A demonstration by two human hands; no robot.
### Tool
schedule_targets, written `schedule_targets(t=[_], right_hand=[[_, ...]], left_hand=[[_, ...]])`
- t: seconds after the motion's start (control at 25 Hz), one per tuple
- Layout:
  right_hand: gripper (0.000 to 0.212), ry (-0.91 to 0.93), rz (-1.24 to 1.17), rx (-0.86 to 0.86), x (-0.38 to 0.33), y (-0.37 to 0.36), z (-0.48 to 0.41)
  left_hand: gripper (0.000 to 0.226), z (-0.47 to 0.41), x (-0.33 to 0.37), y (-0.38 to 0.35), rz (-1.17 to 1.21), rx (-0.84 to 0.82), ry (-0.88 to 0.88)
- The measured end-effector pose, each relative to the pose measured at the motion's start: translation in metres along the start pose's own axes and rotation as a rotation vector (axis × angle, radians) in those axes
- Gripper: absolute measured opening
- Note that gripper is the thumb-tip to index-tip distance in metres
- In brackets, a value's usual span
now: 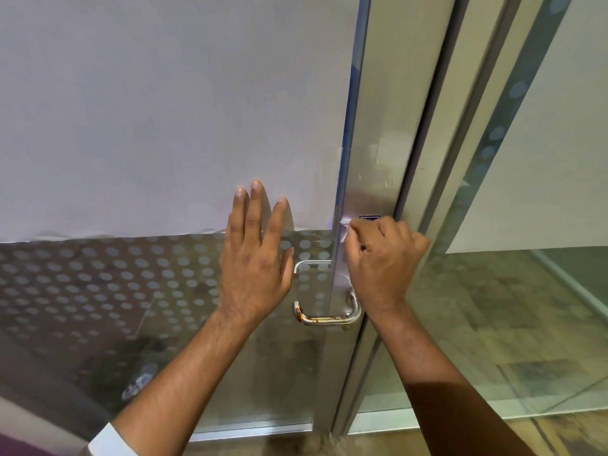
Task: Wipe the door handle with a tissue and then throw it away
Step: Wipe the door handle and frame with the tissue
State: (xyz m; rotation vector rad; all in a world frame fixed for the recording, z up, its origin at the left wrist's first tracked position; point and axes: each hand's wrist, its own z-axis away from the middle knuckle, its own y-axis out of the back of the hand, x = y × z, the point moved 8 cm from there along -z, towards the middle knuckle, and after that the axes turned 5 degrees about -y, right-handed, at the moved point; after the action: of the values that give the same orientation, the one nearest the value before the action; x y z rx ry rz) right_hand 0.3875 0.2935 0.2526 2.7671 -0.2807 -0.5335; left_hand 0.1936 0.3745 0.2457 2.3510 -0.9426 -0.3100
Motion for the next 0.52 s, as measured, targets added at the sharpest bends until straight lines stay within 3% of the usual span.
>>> schedule_targets(t=[0.12, 0.24, 0.52], right_hand=[[0.011, 0.043, 0.039, 0.007, 0.000, -0.002, 0.002], [0.010, 0.072, 0.089, -0.101, 0.006, -0.007, 0.028], [0.006, 0.084, 0.009, -0.112, 0.004, -0.009, 0.004]], left_hand=[[0.091, 0.001, 0.000, 0.001, -0.001, -0.006, -0.012], [0.093, 0.001, 0.000, 0.000, -0.006, -0.008, -0.009], [0.092, 0.004, -0.006, -0.010, -0.027, -0.004, -0.013]])
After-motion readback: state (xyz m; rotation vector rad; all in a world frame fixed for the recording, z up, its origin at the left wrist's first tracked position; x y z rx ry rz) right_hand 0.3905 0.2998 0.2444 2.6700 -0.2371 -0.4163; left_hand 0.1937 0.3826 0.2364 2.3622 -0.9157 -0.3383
